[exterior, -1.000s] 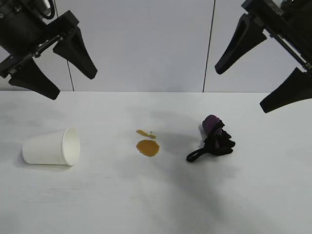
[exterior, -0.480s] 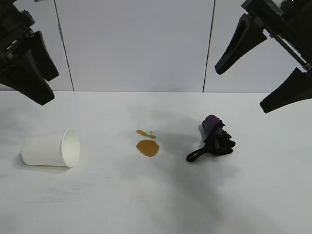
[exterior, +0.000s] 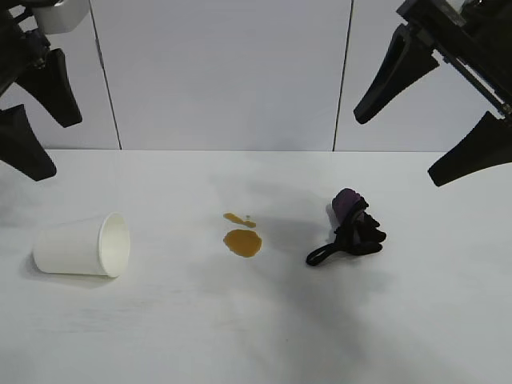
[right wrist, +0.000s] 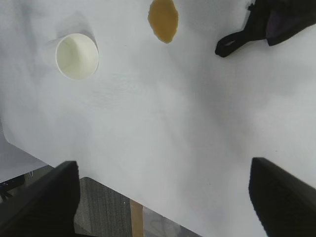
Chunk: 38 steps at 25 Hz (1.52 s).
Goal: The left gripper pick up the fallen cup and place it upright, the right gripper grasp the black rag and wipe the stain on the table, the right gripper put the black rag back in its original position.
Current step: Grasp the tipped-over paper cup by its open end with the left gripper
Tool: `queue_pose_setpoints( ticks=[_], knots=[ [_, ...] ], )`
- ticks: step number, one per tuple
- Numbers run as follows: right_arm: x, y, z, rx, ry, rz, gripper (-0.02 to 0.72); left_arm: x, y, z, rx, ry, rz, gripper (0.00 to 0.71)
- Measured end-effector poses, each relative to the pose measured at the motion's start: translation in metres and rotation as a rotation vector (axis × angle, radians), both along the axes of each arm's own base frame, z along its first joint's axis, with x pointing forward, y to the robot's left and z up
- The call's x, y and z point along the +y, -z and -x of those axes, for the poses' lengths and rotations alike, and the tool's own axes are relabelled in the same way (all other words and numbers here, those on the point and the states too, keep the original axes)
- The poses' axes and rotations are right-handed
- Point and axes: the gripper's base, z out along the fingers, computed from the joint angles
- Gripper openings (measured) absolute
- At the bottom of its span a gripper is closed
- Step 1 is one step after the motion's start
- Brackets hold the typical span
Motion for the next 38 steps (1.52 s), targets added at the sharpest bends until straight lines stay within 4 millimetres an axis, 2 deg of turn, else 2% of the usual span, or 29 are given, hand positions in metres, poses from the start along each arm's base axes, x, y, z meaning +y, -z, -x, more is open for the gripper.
queue_pose_setpoints(
  ticks=[3,9,14,17,24,29,38],
  knots=[
    [0.0,0.0,0.0,-0.001,0.001,0.0,0.638,-0.001,0.001,0.001,0.007,-0.026,-0.043,0.633],
    [0.0,0.0,0.0,-0.001,0.001,0.0,0.638,-0.026,0.008,0.006,-0.013,0.01,-0.164,0.633],
    [0.0,0.0,0.0,-0.001,0.001,0.0,0.638,-0.042,0.039,0.002,0.047,-0.047,-0.265,0.633],
    [0.0,0.0,0.0,-0.001,0.001,0.0,0.638,-0.049,0.05,0.001,0.075,-0.059,-0.277,0.633],
    [0.0,0.0,-0.001,-0.008,0.006,0.003,0.638,-0.055,0.054,0.002,0.076,-0.05,-0.279,0.633],
    [-0.001,0.0,-0.002,-0.016,0.012,0.006,0.638,-0.057,0.071,-0.001,0.118,-0.063,-0.294,0.633],
    [-0.001,0.0,-0.002,-0.018,0.013,0.008,0.638,-0.06,0.09,-0.007,0.126,-0.062,-0.298,0.633]
  ],
)
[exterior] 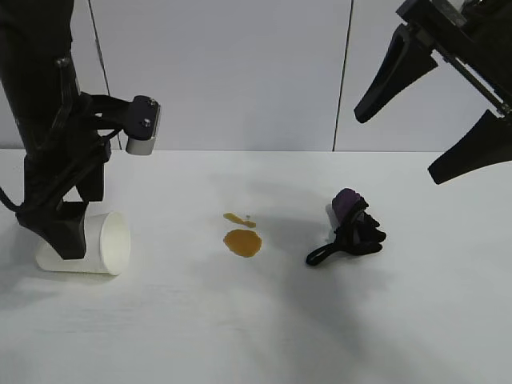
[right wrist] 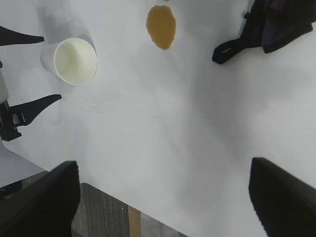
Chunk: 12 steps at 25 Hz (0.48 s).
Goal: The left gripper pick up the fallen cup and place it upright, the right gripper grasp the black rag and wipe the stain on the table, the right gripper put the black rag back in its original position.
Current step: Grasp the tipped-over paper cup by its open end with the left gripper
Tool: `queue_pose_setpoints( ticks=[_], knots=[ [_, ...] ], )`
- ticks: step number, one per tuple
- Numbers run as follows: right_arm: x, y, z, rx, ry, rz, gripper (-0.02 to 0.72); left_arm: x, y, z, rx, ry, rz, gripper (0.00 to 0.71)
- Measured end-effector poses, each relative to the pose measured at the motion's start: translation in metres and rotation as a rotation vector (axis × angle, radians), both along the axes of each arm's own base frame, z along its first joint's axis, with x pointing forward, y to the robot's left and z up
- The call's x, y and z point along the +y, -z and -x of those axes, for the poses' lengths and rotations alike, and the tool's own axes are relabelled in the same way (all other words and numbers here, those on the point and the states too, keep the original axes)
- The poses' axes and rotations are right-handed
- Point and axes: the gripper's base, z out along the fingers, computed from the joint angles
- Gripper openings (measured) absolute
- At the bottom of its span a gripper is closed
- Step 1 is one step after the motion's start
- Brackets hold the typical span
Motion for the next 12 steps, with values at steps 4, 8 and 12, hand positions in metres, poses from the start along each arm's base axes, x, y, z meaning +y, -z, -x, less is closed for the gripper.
queue_pose_setpoints(
  ticks=[4,8,12],
  knots=[
    [0.0,0.0,0.0,0.0,-0.001,0.003,0.638,-0.001,0.01,-0.002,0.015,0.001,-0.007,0.633],
    [0.0,0.0,0.0,0.0,-0.002,0.004,0.638,-0.002,0.018,-0.004,0.01,0.003,-0.004,0.631],
    [0.0,0.0,0.0,0.0,-0.003,0.007,0.638,-0.003,0.026,-0.007,0.006,0.005,-0.001,0.629]
  ],
)
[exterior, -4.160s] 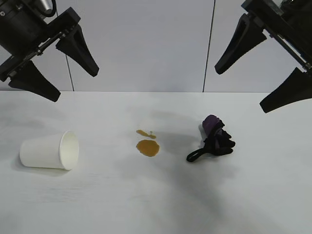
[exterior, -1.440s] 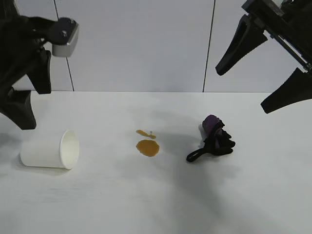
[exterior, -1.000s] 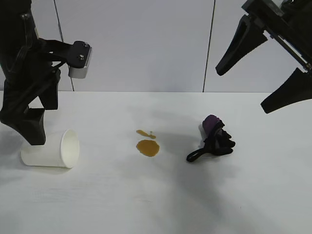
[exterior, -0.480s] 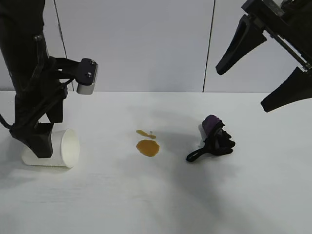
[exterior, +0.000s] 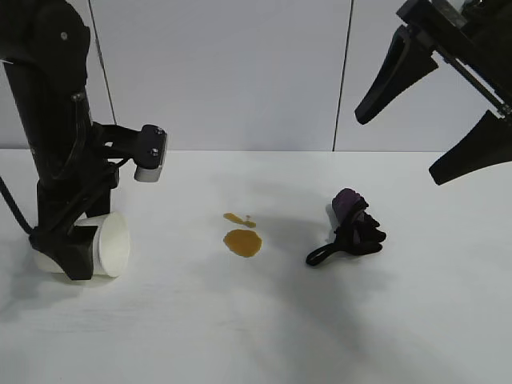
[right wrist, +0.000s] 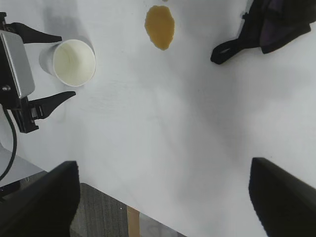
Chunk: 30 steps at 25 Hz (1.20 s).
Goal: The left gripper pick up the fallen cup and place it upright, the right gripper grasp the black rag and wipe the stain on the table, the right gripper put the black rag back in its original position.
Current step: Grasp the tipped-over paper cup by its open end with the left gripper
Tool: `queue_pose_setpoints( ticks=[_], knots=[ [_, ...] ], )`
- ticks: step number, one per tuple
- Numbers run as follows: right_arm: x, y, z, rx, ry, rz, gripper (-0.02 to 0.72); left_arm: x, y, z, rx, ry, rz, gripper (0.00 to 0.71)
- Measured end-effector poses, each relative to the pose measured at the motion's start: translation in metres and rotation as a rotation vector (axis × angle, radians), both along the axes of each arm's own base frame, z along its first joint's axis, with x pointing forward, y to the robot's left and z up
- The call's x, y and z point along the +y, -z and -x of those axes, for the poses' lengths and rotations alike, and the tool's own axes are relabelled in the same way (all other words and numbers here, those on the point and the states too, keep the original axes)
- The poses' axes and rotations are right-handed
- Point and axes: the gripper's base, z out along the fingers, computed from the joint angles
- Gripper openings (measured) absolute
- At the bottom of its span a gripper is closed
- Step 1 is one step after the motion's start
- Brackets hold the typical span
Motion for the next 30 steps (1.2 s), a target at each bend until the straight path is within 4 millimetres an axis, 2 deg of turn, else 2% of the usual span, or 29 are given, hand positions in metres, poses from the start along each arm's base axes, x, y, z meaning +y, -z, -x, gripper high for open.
queue_pose_setpoints(
  ticks=[7,17,24,30],
  knots=[
    [0.0,0.0,0.0,0.0,-0.001,0.002,0.638,-0.001,0.008,-0.003,-0.01,0.002,0.006,0.617],
    [0.0,0.0,0.0,0.0,-0.001,0.003,0.638,-0.001,0.008,-0.004,-0.012,0.005,0.003,0.449],
    [0.0,0.0,0.0,0.0,-0.001,0.003,0.638,-0.001,0.007,-0.004,-0.012,0.006,0.001,0.433],
    [0.0,0.0,0.0,0.0,-0.001,0.003,0.638,-0.003,-0.007,-0.003,-0.038,-0.013,0.04,0.431]
  ],
)
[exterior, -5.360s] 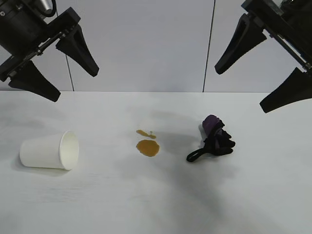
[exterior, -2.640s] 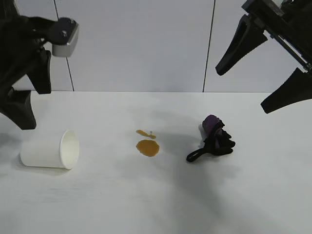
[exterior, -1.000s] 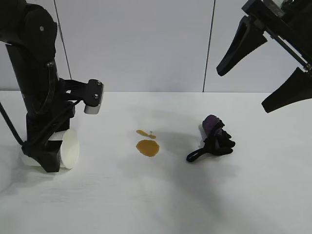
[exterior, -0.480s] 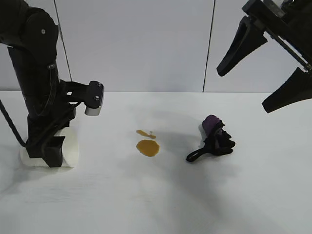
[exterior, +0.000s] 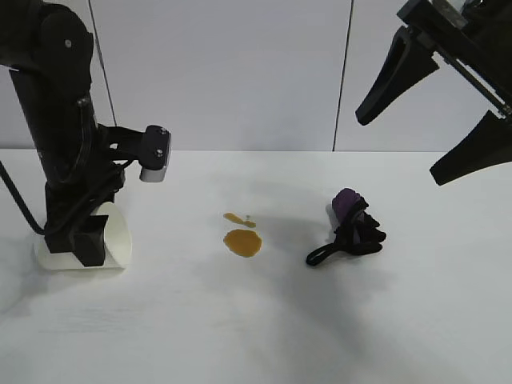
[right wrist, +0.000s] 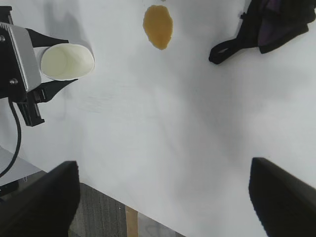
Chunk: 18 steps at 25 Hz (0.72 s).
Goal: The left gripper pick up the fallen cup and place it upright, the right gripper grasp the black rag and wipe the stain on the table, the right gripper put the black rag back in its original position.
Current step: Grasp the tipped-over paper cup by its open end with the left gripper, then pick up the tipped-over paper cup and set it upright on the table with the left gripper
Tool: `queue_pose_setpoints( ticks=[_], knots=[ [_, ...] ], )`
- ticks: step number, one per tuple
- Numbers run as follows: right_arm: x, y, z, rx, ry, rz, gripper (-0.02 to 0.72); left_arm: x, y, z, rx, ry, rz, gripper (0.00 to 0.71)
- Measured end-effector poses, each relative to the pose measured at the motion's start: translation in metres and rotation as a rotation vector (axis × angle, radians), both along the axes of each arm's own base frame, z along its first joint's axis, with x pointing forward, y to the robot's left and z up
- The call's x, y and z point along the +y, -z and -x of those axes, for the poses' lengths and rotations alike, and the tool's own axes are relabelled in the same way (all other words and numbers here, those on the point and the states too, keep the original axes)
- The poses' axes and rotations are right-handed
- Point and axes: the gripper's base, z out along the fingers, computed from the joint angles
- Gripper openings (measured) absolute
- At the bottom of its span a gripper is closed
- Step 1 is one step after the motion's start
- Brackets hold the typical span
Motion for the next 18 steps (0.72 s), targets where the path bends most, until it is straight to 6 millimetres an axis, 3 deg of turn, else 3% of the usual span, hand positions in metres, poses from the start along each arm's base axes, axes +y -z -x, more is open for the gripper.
queue_pose_setpoints(
  ticks=[7,11,18],
  knots=[
    [0.0,0.0,0.0,0.0,0.0,0.0,0.638,-0.015,-0.043,-0.009,-0.078,-0.051,0.169,0.43],
    [0.0,0.0,0.0,0.0,0.0,0.0,0.638,-0.021,-0.056,-0.015,-0.084,-0.118,0.348,0.428],
    [0.0,0.0,0.0,0.0,0.0,0.0,0.638,0.007,-0.069,-0.036,-0.07,-0.266,0.665,0.428]
  ],
)
